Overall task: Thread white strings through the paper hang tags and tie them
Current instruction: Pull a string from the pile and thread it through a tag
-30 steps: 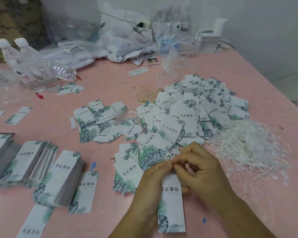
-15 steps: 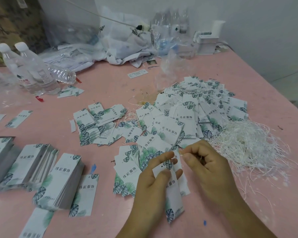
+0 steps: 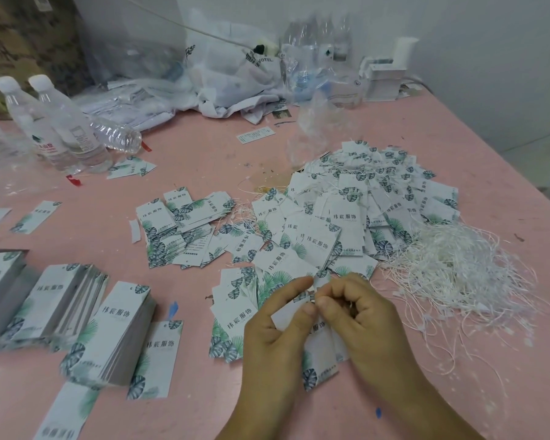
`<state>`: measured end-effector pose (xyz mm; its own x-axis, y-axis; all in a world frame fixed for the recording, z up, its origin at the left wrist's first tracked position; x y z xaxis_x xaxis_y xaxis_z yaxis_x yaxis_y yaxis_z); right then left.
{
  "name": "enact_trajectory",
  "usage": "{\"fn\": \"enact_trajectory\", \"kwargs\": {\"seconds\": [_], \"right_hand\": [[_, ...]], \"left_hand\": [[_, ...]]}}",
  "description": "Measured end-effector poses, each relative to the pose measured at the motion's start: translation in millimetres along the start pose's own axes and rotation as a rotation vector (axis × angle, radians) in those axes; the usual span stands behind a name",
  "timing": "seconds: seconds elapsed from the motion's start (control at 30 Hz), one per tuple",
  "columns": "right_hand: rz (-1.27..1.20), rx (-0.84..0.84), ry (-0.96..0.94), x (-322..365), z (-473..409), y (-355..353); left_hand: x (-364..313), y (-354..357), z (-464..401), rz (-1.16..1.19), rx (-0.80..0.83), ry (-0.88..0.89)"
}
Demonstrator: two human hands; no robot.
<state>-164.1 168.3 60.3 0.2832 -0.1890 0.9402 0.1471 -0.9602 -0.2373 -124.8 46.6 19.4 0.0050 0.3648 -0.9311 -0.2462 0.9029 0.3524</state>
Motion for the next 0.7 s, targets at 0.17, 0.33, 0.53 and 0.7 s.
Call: {"fn": "enact_trajectory", "kwargs": {"seconds": [0.17, 0.33, 0.53, 0.7], "right_hand": [[0.033, -0.018, -0.020, 2.5, 1.4, -0.3], [0.053, -0.041, -0.029, 4.8, 1.9, -2.9], [0.058, -0.061, -0.027, 5.7, 3.7, -2.3], [0.074, -0.091, -0.026, 4.9, 4.5, -4.6]], "left_hand": [[1.0, 1.9, -0.7, 0.051, 0.010, -0.025], [3.0, 0.9, -1.6, 0.109, -0.012, -0.044], [1.5, -4.4, -1.8, 0.108, -0.099, -0.041], [-1.1, -2.4, -0.8, 0.147, -0.096, -0.068]]}}
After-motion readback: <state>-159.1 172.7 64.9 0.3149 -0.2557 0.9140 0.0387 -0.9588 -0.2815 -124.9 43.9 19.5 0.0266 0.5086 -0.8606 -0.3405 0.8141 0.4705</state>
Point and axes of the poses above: each hand's wrist, its own z-axis away from the middle knuckle, its own y-axis out of the palm, x = y × z, the point moved 7 cm from there along -z, towards the middle knuckle, and after that the axes turned 1 degree about -x, right-handed, at the moved point
